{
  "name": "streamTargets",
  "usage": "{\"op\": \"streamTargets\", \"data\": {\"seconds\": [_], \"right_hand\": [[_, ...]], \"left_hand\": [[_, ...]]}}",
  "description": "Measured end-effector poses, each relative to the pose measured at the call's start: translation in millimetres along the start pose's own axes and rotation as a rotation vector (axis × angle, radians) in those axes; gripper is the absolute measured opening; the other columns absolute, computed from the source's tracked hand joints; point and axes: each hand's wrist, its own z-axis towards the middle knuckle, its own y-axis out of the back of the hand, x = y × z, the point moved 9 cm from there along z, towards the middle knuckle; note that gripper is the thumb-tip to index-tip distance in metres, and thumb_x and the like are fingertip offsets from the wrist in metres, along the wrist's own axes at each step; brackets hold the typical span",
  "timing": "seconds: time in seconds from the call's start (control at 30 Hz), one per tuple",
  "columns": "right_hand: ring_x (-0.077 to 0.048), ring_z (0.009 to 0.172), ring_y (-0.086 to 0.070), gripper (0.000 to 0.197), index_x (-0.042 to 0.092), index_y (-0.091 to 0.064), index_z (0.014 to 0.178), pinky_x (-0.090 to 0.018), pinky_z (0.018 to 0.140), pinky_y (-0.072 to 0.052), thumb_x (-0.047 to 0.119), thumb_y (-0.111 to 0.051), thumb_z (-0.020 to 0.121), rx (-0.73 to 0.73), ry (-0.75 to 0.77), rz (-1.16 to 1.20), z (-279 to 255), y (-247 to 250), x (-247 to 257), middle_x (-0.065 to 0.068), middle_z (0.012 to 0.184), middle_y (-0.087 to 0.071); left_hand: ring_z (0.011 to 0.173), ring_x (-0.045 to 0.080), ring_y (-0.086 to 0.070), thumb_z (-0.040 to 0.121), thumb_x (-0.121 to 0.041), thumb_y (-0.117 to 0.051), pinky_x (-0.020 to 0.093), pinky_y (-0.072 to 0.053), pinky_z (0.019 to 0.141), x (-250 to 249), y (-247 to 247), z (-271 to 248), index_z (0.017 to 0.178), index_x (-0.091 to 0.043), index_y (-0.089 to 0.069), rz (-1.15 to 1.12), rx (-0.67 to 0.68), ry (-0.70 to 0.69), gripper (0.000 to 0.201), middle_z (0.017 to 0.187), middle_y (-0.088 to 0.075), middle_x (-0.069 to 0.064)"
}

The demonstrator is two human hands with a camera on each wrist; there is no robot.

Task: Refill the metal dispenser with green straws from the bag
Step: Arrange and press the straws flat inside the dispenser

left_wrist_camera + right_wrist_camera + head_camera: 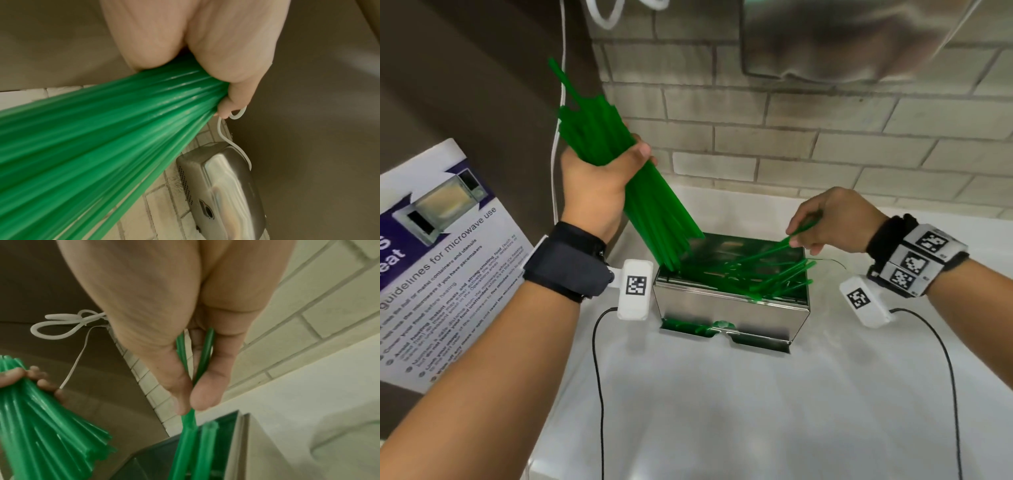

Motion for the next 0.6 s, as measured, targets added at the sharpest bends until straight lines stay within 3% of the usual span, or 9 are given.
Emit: {"op": "streamTargets", "data": {"seconds": [0.07,0.13,0.23,0.3,0.37,0.43,0.5,0.57,0.6], "right_hand": [[-0.017,0.058,-0.072,0.014,0.013,-0.078,0.081,-0.029,0.074,-0.059,0.002,-0.083,0.075,-0.008,-0.008,0.078,-4,-1,-1,0.002,0.070,-0.075],[-0.016,0.063,-0.071,0.015,0.014,-0.077,0.084,-0.028,0.075,-0.058,0.001,-0.078,0.077,-0.019,-0.017,0.101,-5,-7,2,0.006,0.072,-0.074],[-0.009,0.078,-0.066,0.013,0.031,-0.077,0.085,-0.022,0.068,-0.048,0.019,-0.074,0.080,0.124,0.034,-0.177,-7,-36,18,0.016,0.082,-0.071],[-0.008,0.089,-0.063,0.010,0.031,-0.078,0.089,-0.023,0.074,-0.046,0.034,-0.070,0.085,0.175,0.039,-0.260,-6,-47,30,0.016,0.090,-0.071],[-0.016,0.092,-0.063,0.035,0.022,-0.077,0.093,-0.030,0.079,-0.049,0.052,-0.059,0.090,0.178,0.038,-0.365,1,-56,42,0.006,0.095,-0.071],[-0.022,0.084,-0.062,0.058,0.014,-0.070,0.083,-0.029,0.070,-0.047,0.067,-0.048,0.091,0.273,0.018,-0.524,4,-74,52,-0.001,0.084,-0.067],[-0.022,0.084,-0.058,0.065,0.013,-0.063,0.085,-0.028,0.068,-0.045,0.075,-0.043,0.088,0.421,-0.029,-0.619,0,-98,54,0.001,0.084,-0.061],[-0.019,0.091,-0.058,0.071,0.010,-0.064,0.108,-0.030,0.083,-0.048,0.074,-0.041,0.089,0.571,-0.048,-0.705,-6,-120,52,-0.002,0.102,-0.062],[-0.014,0.084,-0.057,0.063,0.011,-0.064,0.101,-0.028,0.082,-0.047,0.069,-0.042,0.093,0.616,-0.052,-0.746,-5,-127,49,-0.001,0.099,-0.063]], "left_hand": [[0.073,0.028,-0.068,0.083,0.012,-0.072,0.047,-0.059,0.081,2,-3,-1,0.082,-0.019,-0.073,0.000,0.006,0.009,0.032,0.078,-0.071,0.001],[0.075,0.030,-0.067,0.083,0.012,-0.071,0.048,-0.059,0.081,1,-5,0,0.090,-0.012,-0.067,-0.012,0.009,0.010,0.026,0.079,-0.069,0.006],[0.075,0.030,-0.066,0.082,0.012,-0.071,0.047,-0.058,0.080,0,-12,3,0.088,-0.009,-0.064,-0.012,0.032,0.009,0.023,0.079,-0.068,0.007],[0.074,0.029,-0.066,0.083,0.012,-0.071,0.046,-0.059,0.079,1,-18,4,0.088,-0.008,-0.064,-0.012,0.040,0.025,0.022,0.079,-0.067,0.008],[0.073,0.028,-0.068,0.083,0.012,-0.071,0.047,-0.060,0.080,5,-23,6,0.089,-0.009,-0.063,0.016,0.042,0.043,0.023,0.076,-0.069,0.004],[0.074,0.027,-0.069,0.083,0.011,-0.072,0.050,-0.060,0.082,9,-30,5,0.088,-0.011,-0.065,0.047,0.061,0.056,0.024,0.074,-0.071,0.000],[0.076,0.027,-0.069,0.082,0.010,-0.074,0.051,-0.060,0.084,12,-36,4,0.087,-0.012,-0.066,0.047,0.080,0.068,0.024,0.075,-0.071,0.000],[0.075,0.027,-0.069,0.082,0.011,-0.074,0.052,-0.060,0.084,13,-37,3,0.087,-0.012,-0.066,0.040,0.083,0.069,0.025,0.075,-0.071,0.000],[0.075,0.027,-0.069,0.082,0.012,-0.073,0.051,-0.060,0.083,13,-37,3,0.088,-0.011,-0.065,0.037,0.086,0.065,0.025,0.075,-0.071,0.000]]}}
